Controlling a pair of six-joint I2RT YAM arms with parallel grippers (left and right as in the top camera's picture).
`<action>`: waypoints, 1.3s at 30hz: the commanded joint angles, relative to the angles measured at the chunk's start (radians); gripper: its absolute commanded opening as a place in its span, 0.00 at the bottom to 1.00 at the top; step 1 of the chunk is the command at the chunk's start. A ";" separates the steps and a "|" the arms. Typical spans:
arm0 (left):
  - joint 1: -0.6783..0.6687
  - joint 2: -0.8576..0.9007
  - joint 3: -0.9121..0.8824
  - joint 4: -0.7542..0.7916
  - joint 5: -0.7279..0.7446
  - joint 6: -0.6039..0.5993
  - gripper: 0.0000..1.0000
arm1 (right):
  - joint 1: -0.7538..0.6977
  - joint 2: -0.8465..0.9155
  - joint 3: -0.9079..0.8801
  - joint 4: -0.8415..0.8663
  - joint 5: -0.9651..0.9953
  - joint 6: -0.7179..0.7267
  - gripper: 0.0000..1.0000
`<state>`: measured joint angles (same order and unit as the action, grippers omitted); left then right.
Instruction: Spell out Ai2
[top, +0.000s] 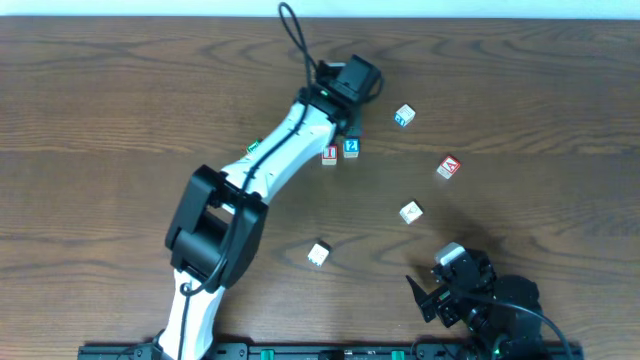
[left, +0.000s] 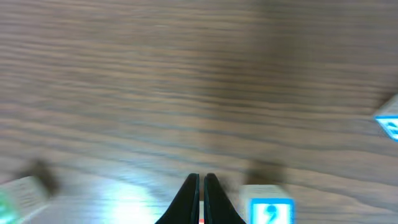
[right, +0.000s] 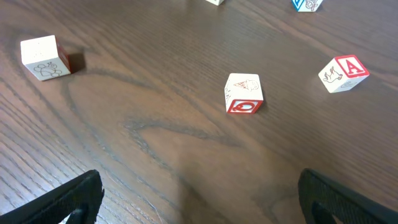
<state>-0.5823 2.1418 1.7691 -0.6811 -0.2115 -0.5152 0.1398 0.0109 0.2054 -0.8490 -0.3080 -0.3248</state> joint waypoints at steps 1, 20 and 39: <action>0.069 -0.150 0.016 -0.042 -0.081 0.018 0.06 | -0.009 -0.005 -0.012 -0.005 -0.014 0.011 0.99; 0.048 -0.011 0.014 0.080 0.135 0.064 0.06 | -0.009 -0.005 -0.012 -0.005 -0.014 0.011 0.99; -0.078 0.116 0.014 0.141 0.258 0.065 0.06 | -0.009 -0.005 -0.012 -0.005 -0.014 0.011 0.99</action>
<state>-0.6456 2.2368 1.7775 -0.5476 0.0185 -0.4480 0.1398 0.0109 0.2054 -0.8490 -0.3080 -0.3248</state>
